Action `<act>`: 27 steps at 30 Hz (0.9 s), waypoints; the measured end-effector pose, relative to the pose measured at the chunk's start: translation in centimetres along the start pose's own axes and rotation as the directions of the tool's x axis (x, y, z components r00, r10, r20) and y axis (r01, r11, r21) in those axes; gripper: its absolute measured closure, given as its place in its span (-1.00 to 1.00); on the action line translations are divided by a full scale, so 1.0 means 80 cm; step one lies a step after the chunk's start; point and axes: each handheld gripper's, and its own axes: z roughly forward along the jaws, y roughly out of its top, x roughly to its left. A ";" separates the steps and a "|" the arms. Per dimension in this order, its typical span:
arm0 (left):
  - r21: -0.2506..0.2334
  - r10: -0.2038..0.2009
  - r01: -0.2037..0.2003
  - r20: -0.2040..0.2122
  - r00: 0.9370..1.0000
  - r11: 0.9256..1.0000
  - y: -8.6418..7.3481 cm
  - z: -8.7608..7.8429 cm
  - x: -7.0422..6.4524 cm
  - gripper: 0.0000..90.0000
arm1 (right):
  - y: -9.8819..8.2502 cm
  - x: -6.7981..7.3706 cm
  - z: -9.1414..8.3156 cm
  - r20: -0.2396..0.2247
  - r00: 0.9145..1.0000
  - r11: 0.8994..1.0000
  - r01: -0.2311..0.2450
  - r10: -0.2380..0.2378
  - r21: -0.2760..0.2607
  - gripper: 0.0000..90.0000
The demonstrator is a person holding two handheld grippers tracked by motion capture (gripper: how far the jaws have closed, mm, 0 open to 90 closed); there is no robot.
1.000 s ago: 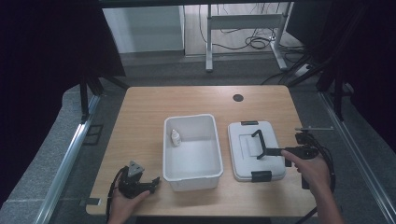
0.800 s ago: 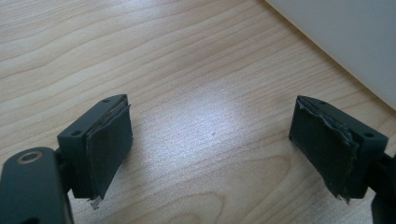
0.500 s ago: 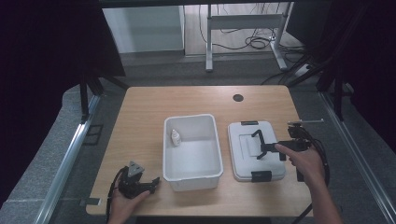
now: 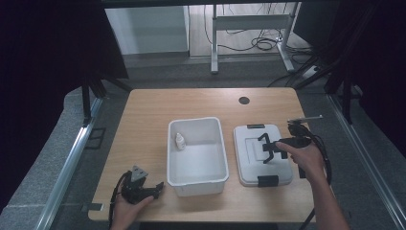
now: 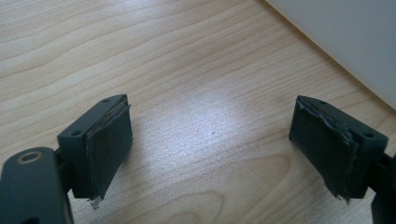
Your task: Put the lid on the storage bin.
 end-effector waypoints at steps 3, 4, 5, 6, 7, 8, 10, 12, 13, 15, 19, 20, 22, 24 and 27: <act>0.000 0.000 0.000 0.000 1.000 1.000 0.000 0.000 0.000 -0.71 | 0.004 0.000 0.002 -0.003 1.000 1.000 -0.011 0.011 0.007 -0.13; 0.000 0.000 0.000 0.000 1.000 1.000 0.000 0.000 0.000 -0.71 | 0.005 -0.001 0.003 0.002 1.000 1.000 -0.007 0.007 0.012 -0.12; 0.000 0.001 -0.001 0.000 1.000 1.000 0.000 0.000 0.000 -0.71 | 0.008 -0.001 0.004 0.005 1.000 1.000 -0.007 0.007 0.022 -0.10; 0.000 0.001 -0.001 0.000 1.000 1.000 0.000 0.000 0.000 -0.71 | 0.011 -0.001 0.005 0.001 1.000 1.000 -0.011 0.011 0.028 -0.09; 0.000 0.001 -0.001 0.001 1.000 1.000 0.000 0.000 0.000 -0.71 | 0.013 0.000 0.007 0.004 1.000 0.999 -0.010 0.010 0.036 -0.08; 0.000 0.001 -0.001 0.001 1.000 1.000 0.000 0.000 0.000 -0.71 | 0.014 0.000 0.008 0.010 1.000 0.999 -0.009 0.009 0.042 -0.08; 0.000 0.001 -0.001 0.000 1.000 1.000 0.000 0.000 0.000 -0.71 | 0.017 0.000 0.010 0.013 1.000 0.998 -0.010 0.009 0.054 -0.07; 0.000 0.001 -0.001 0.000 1.000 1.000 0.000 0.000 0.000 -0.71 | 0.018 -0.001 0.011 0.015 1.000 0.998 -0.006 0.005 0.060 -0.06; 0.000 0.001 -0.001 0.001 1.000 1.000 0.000 0.000 0.000 -0.71 | 0.020 -0.001 0.011 0.017 1.000 0.998 -0.008 0.007 0.066 -0.06; 0.000 0.001 -0.001 0.001 1.000 1.000 0.000 0.000 0.000 -0.71 | 0.022 -0.002 0.015 0.023 1.000 0.997 -0.006 0.004 0.082 -0.03; 0.000 0.001 -0.001 0.000 1.000 1.000 0.000 0.000 0.000 -0.71 | 0.026 -0.002 0.021 0.027 1.000 0.995 -0.009 0.006 0.097 0.00; -0.001 0.000 0.000 0.000 1.000 1.000 0.000 0.000 0.000 -0.71 | 0.026 -0.002 0.021 0.027 1.000 0.995 -0.009 0.006 0.097 0.00; 0.000 0.000 0.000 0.001 1.000 1.000 0.000 0.000 0.000 -0.71 | 0.029 -0.002 0.024 0.031 0.999 0.995 -0.020 0.017 0.097 0.04; 0.000 0.001 -0.001 0.000 1.000 1.000 0.000 0.000 0.000 -0.71 | 0.033 -0.003 0.025 0.040 0.999 0.994 -0.019 0.015 0.106 0.09; -0.001 0.000 0.000 0.001 1.000 1.000 0.000 0.000 0.000 -0.71 | 0.035 -0.003 0.027 0.035 0.999 0.994 -0.031 0.028 0.102 0.13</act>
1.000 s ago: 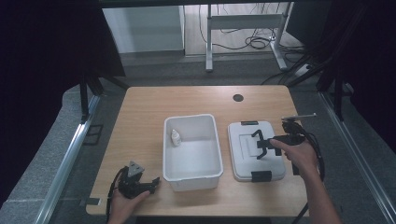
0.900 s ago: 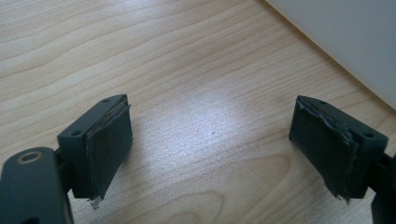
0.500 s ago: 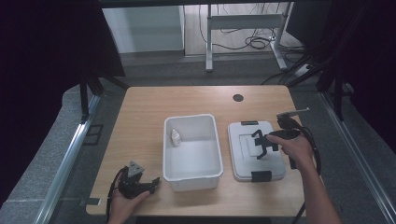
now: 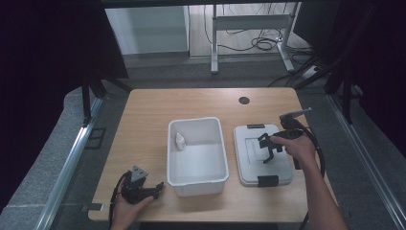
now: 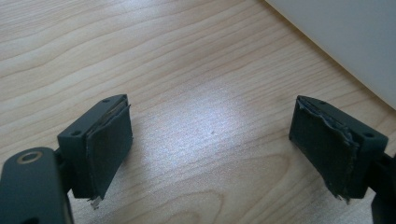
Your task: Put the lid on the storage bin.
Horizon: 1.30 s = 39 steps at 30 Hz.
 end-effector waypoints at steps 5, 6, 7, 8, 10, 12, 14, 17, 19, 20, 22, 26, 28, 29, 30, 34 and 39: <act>0.000 0.001 -0.001 0.000 1.000 1.000 0.000 0.000 0.000 -0.71 | 0.003 -0.005 0.005 0.027 1.000 1.000 -0.005 0.005 0.021 0.21; 0.000 0.000 0.000 0.000 1.000 1.000 0.000 0.000 0.000 -0.71 | 0.004 -0.006 0.006 0.023 1.000 1.000 -0.008 0.007 0.025 0.24; 0.001 0.001 -0.001 0.000 1.000 1.000 0.000 0.000 0.000 -0.71 | 0.005 -0.007 0.006 0.024 1.000 1.000 -0.011 0.010 0.023 0.27; 0.001 0.001 -0.001 0.000 1.000 1.000 0.000 0.000 0.000 -0.71 | 0.006 -0.008 0.007 0.026 1.000 1.000 -0.013 0.012 0.029 0.32; 0.001 0.001 -0.001 0.000 1.000 1.000 0.000 0.000 0.000 -0.71 | 0.007 -0.009 0.009 0.025 1.000 0.999 -0.015 0.014 0.037 0.37; 0.001 0.001 -0.001 0.000 1.000 1.000 0.000 0.000 0.000 -0.71 | 0.007 -0.010 0.010 0.021 1.000 0.999 -0.020 0.019 0.039 0.37; 0.001 0.001 -0.001 0.000 1.000 1.000 0.000 0.000 0.000 -0.71 | 0.008 -0.009 0.012 0.024 1.000 0.999 -0.018 0.017 0.043 0.38; 0.000 0.000 0.000 0.000 1.000 1.000 0.000 0.000 0.000 -0.71 | 0.008 -0.009 0.012 0.026 1.000 0.999 -0.019 0.018 0.043 0.38; 0.000 0.000 0.000 0.000 1.000 1.000 0.000 0.000 0.000 -0.71 | 0.007 -0.010 0.011 0.032 0.999 0.998 -0.022 0.020 0.053 0.47; 0.001 0.001 -0.001 0.000 1.000 1.000 0.000 0.000 0.000 -0.71 | 0.007 -0.010 0.011 0.032 0.999 0.998 -0.022 0.020 0.053 0.47; 0.000 0.000 0.000 0.000 1.000 1.000 0.000 0.000 0.000 -0.71 | 0.007 -0.010 0.011 0.033 0.999 0.997 -0.033 0.031 0.066 0.57; 0.000 0.000 0.000 0.000 1.000 1.000 0.000 0.000 0.000 -0.71 | 0.007 -0.011 0.014 0.035 0.999 0.997 -0.032 0.029 0.077 0.66; 0.000 0.000 0.000 0.000 1.000 1.000 0.000 0.000 0.000 -0.71 | 0.007 -0.010 0.015 0.034 0.999 0.996 -0.034 0.031 0.077 0.68; 0.000 0.001 -0.001 0.000 1.000 1.000 0.000 0.000 0.000 -0.71 | 0.007 -0.010 0.016 0.031 0.999 0.996 -0.034 0.031 0.078 0.70; 0.001 0.001 -0.001 0.000 1.000 1.000 0.000 0.000 0.000 -0.71 | 0.008 -0.010 0.016 0.036 0.999 0.996 -0.035 0.032 0.085 0.75; 0.001 0.001 -0.001 0.000 1.000 1.000 0.000 0.000 0.000 -0.71 | 0.008 -0.011 0.017 0.035 0.999 0.995 -0.039 0.036 0.088 0.81; 0.000 0.000 0.000 0.000 1.000 1.000 0.000 0.000 0.000 -0.71 | 0.008 -0.013 0.016 0.038 0.998 0.995 -0.050 0.047 0.090 0.87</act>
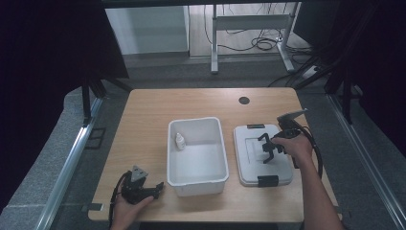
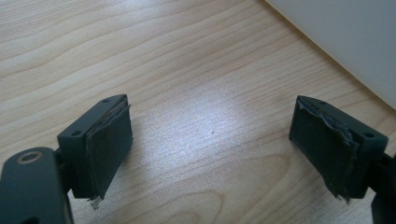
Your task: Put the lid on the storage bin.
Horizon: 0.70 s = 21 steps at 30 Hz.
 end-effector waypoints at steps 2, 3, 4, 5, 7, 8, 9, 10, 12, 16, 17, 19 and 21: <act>0.000 0.000 0.000 0.000 1.000 1.000 0.000 0.000 0.000 -0.71 | 0.000 -0.001 -0.001 -0.009 1.000 1.000 -0.007 0.007 -0.010 0.88; 0.000 0.000 0.000 0.000 1.000 1.000 0.000 0.000 0.000 -0.71 | 0.000 -0.001 -0.002 -0.013 1.000 1.000 -0.009 0.009 -0.013 0.89; 0.000 0.000 0.000 0.000 1.000 1.000 0.000 0.000 0.000 -0.71 | 0.000 -0.002 -0.004 -0.018 1.000 1.000 -0.010 0.010 -0.014 0.89; 0.000 0.001 -0.001 0.000 1.000 1.000 0.000 0.000 0.000 -0.71 | 0.000 -0.002 -0.004 -0.018 1.000 1.000 -0.010 0.010 -0.014 0.89; 0.001 0.001 -0.001 0.000 1.000 1.000 0.000 0.000 0.000 -0.71 | -0.001 -0.003 -0.007 -0.035 0.999 0.999 -0.019 0.018 -0.028 0.88; 0.001 0.001 -0.001 0.000 1.000 1.000 0.000 0.000 0.000 -0.71 | -0.001 -0.004 -0.009 -0.039 0.999 0.999 -0.020 0.019 -0.035 0.88; 0.000 0.000 0.000 0.000 1.000 1.000 0.000 0.000 0.000 -0.71 | -0.001 -0.004 -0.015 -0.030 0.999 0.999 -0.020 0.018 -0.046 0.86; 0.000 0.000 0.000 0.000 1.000 1.000 0.000 0.000 0.000 -0.71 | -0.001 -0.004 -0.018 -0.030 0.999 0.999 -0.024 0.022 -0.048 0.85; 0.000 0.000 0.000 0.000 1.000 1.000 0.000 0.000 0.000 -0.71 | 0.000 -0.004 -0.024 -0.029 0.999 0.997 -0.018 0.016 -0.070 0.77; 0.001 0.000 0.000 0.000 1.000 1.000 0.000 0.000 0.000 -0.71 | 0.001 -0.004 -0.031 -0.010 1.000 0.996 -0.011 0.010 -0.084 0.64; 0.000 0.000 0.000 0.000 1.000 1.000 0.000 0.000 0.000 -0.71 | 0.002 -0.005 -0.032 -0.002 1.000 0.996 -0.011 0.011 -0.086 0.59; 0.000 0.000 0.000 -0.001 1.000 1.000 0.000 0.000 0.000 -0.71 | 0.003 -0.007 -0.031 0.008 1.000 0.997 -0.012 0.013 -0.080 0.55; 0.000 0.000 0.000 0.000 1.000 1.000 0.000 0.000 0.000 -0.71 | 0.004 -0.009 -0.025 0.032 0.999 0.998 -0.006 0.008 -0.058 0.52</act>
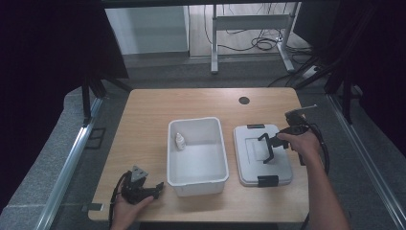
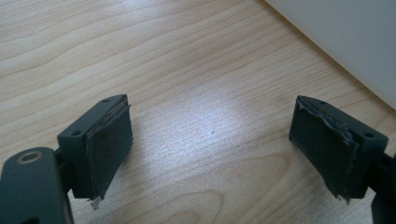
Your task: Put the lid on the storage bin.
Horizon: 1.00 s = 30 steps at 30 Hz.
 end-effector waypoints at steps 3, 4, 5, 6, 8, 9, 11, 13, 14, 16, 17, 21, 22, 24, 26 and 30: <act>0.000 0.000 0.000 0.000 1.000 1.000 0.000 0.000 0.000 -0.71 | 0.002 -0.001 0.008 0.014 1.000 1.000 0.002 -0.002 0.019 0.51; 0.000 0.000 0.000 0.000 1.000 1.000 0.000 0.000 0.000 -0.71 | 0.004 -0.001 0.012 0.015 1.000 1.000 0.004 -0.004 0.017 0.52; 0.000 0.000 0.000 0.000 1.000 1.000 0.000 0.000 0.000 -0.71 | 0.005 -0.001 0.014 0.007 1.000 1.000 -0.001 0.001 0.019 0.53; 0.000 0.000 0.000 0.000 1.000 1.000 0.000 0.000 0.000 -0.71 | 0.006 -0.002 0.018 0.007 1.000 1.000 -0.003 0.003 0.031 0.55; 0.000 0.000 0.000 0.000 1.000 1.000 0.000 0.000 0.000 -0.71 | 0.009 -0.005 0.022 0.013 1.000 0.998 -0.011 0.011 0.063 0.64; 0.001 0.002 -0.002 -0.001 1.000 1.000 0.000 0.000 0.000 -0.71 | 0.010 -0.007 0.022 0.016 1.000 0.998 -0.014 0.013 0.066 0.66; 0.001 0.002 -0.002 -0.001 1.000 1.000 0.000 0.000 0.000 -0.71 | 0.012 -0.012 0.024 0.009 1.000 0.997 -0.025 0.025 0.079 0.69; 0.000 0.001 -0.001 0.000 1.000 1.000 0.000 0.000 0.000 -0.71 | 0.012 -0.014 0.027 0.008 1.000 0.995 -0.027 0.027 0.093 0.73; 0.000 0.001 -0.001 0.000 1.000 1.000 0.000 0.000 0.000 -0.71 | 0.012 -0.014 0.029 0.006 1.000 0.995 -0.031 0.031 0.099 0.74; 0.000 0.001 -0.001 0.000 1.000 1.000 0.000 0.000 0.000 -0.71 | 0.012 -0.015 0.033 -0.001 0.999 0.994 -0.033 0.033 0.104 0.77; 0.000 0.001 -0.001 0.000 1.000 1.000 0.000 0.000 0.000 -0.71 | 0.013 -0.015 0.034 0.001 0.999 0.994 -0.035 0.035 0.104 0.79; 0.000 0.001 -0.001 0.000 1.000 1.000 0.000 0.000 0.000 -0.71 | 0.013 -0.014 0.038 0.004 0.998 0.993 -0.061 0.061 0.103 0.85; 0.000 0.001 -0.001 0.000 1.000 1.000 0.000 0.000 0.000 -0.71 | 0.013 -0.014 0.037 0.006 0.997 0.992 -0.074 0.074 0.103 0.86; 0.000 0.002 -0.002 0.000 1.000 1.000 0.000 0.000 0.000 -0.71 | 0.013 -0.014 0.037 0.010 0.996 0.990 -0.092 0.092 0.102 0.87; 0.000 0.001 -0.001 0.000 1.000 1.000 0.000 0.000 0.000 -0.71 | 0.012 -0.014 0.037 0.013 0.995 0.990 -0.098 0.097 0.102 0.87; 0.000 0.001 -0.001 0.000 1.000 1.000 0.000 0.000 0.000 -0.71 | 0.011 -0.013 0.035 0.021 0.994 0.989 -0.111 0.109 0.100 0.88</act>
